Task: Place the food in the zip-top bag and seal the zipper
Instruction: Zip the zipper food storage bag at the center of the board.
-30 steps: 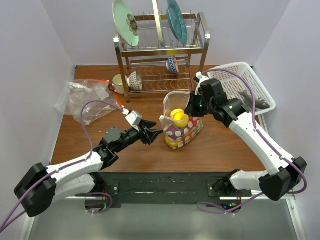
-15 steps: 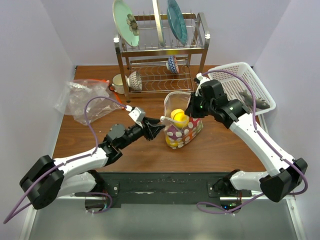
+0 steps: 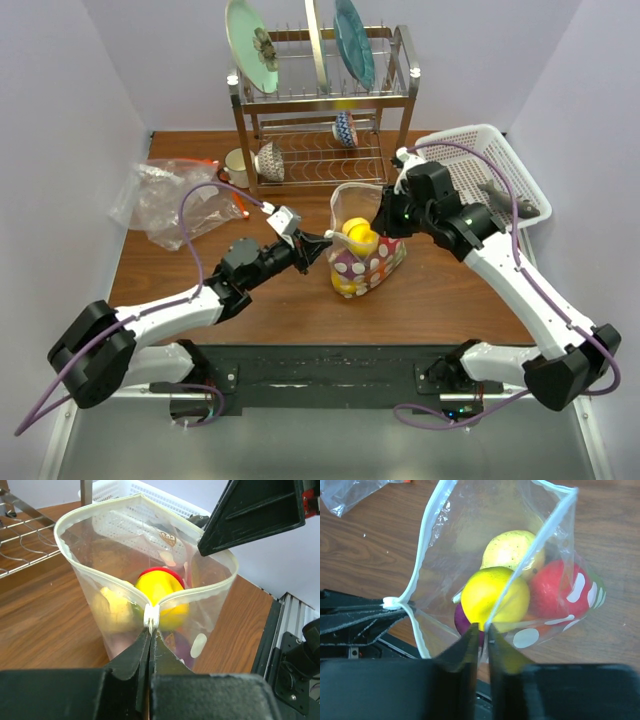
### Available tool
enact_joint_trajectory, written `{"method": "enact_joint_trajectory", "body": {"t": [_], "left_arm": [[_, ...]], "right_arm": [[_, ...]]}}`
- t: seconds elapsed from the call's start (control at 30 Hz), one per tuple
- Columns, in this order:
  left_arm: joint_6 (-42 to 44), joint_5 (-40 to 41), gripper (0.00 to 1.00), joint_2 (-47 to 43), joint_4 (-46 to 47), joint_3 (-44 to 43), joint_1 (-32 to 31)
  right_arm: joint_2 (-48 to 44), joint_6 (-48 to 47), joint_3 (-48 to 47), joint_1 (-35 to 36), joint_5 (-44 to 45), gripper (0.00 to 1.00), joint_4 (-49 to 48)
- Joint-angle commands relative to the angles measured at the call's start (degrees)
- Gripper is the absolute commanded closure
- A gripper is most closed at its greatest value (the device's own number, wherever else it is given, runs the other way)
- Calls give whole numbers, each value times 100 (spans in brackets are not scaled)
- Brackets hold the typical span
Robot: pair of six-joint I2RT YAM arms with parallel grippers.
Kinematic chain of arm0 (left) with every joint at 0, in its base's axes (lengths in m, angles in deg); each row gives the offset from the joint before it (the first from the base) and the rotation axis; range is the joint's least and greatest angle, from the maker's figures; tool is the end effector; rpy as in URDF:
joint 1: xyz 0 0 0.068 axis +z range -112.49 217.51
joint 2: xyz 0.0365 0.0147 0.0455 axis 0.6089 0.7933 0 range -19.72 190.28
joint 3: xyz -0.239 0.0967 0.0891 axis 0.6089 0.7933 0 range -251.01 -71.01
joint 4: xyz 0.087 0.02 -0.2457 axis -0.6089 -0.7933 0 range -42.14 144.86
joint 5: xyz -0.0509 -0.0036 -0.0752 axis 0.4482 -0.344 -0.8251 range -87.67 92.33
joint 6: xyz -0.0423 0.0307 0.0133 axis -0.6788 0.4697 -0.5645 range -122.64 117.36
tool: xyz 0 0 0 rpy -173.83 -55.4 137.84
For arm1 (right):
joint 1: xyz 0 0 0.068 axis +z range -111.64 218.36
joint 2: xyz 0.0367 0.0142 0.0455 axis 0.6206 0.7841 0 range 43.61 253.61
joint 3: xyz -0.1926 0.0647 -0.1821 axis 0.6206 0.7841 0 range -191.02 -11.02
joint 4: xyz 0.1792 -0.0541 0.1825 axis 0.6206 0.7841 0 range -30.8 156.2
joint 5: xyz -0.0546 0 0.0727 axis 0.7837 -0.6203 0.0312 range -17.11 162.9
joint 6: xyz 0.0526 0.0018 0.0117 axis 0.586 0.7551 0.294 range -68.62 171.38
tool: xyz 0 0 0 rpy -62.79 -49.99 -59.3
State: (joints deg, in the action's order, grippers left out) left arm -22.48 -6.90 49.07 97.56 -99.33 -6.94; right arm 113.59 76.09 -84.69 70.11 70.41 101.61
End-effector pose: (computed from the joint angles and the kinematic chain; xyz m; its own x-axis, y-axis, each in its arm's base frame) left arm 0.1809 -0.1853 0.2504 -0.2473 -0.2266 -0.9421 0.7672 0.5480 -0.3333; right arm 0.2166 0.1359 0.3687 -0.7149 0.0486 -0.6975 -0.2813 0.8933 0.3506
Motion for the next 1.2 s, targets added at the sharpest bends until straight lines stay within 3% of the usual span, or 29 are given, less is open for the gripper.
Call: {"method": "enact_joint_trajectory", "body": {"t": [0.0,0.07,0.17,0.43,0.5,0.57,0.8,1.03,1.17], "left_arm": [[585,-385,100,-419,-357,-508,-20],[805,-857,100,-542,-769,-727,-20],[894,-1377,100,-726,-1130,-894,-20],[1218,-2178,100,-1043,-2650,-1772,-20],[1350,-2424,100,-1044,-3292,-2221,-20],[1544,-2652,100,-1078,-3836,-2580,-20],[2203,-3093,100,-1404,-5200,-3285,-20],[2326,-3269,100,-1562,-5676,-3558,-20],[2300,-3260,100,-1562,-5676,-3576,-20]], "right_arm": [[-440,-492,98,7,-42,58,-337],[-712,-931,186,7,-146,43,-558],[-1177,-1494,519,7,-577,37,-1225],[-1628,-3057,740,16,-2122,42,-2614],[-1549,-3314,548,7,-3185,44,-2729],[-1426,-3542,380,16,-4097,45,-2738],[-898,-4088,-323,16,-5875,46,-2246],[-705,-3816,-376,16,-6861,50,-2563],[-661,-3605,-350,7,-6941,50,-2729]]}}
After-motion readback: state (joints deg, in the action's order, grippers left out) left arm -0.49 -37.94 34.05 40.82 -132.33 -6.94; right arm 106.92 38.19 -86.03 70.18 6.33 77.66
